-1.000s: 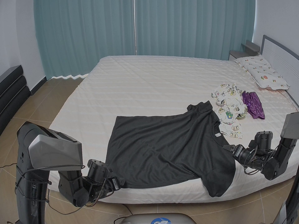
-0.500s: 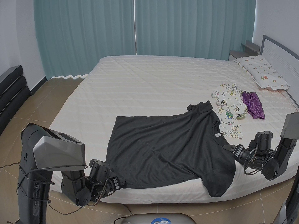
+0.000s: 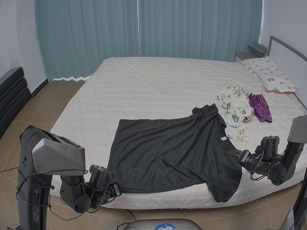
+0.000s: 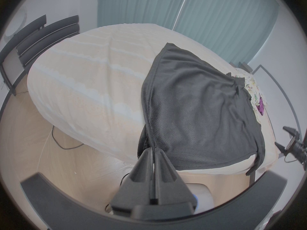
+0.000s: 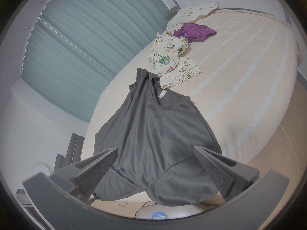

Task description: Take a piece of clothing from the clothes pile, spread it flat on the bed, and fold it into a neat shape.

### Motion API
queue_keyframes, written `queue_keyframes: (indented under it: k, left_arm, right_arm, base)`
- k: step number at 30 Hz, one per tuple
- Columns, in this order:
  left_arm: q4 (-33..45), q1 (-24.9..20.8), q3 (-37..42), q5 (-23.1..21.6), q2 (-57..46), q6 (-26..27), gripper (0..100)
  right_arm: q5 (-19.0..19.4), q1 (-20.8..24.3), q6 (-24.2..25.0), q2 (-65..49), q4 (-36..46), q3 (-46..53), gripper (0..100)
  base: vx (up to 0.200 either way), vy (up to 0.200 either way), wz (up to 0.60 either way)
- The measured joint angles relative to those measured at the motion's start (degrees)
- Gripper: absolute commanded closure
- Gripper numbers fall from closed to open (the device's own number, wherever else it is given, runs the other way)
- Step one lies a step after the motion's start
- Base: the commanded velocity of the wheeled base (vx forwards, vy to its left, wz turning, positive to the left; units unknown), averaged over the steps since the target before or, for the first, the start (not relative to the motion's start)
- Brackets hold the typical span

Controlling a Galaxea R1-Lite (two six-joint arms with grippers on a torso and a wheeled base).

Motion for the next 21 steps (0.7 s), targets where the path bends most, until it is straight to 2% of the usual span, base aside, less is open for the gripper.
queue_keyframes:
  k: [6, 10, 15, 21]
  left_arm:
    - [-0.13, 1.02, 2.43, -1.15, -3.66, -2.12, 100]
    - [-0.13, 2.71, 3.96, -3.72, -5.6, -2.19, 100]
    - [0.06, 6.29, 5.27, -8.7, -8.16, -2.47, 100]
    - [0.2, 9.53, 5.64, -11.22, -9.67, -2.74, 100]
  right_arm:
    - [0.16, -0.8, -1.05, 0.84, 0.2, 0.72, 0]
    - [1.45, -1.57, -3.75, 1.26, 1.04, -0.04, 0]
    - [4.64, -3.22, -6.11, 1.8, 5.17, -1.38, 0]
    - [5.78, -5.5, -7.78, 2.28, 11.56, -4.33, 0]
  base:
    - [0.0, 0.0, 0.0]
    - [0.0, 0.0, 0.0]
    - [0.0, 0.0, 0.0]
    - [0.0, 0.0, 0.0]
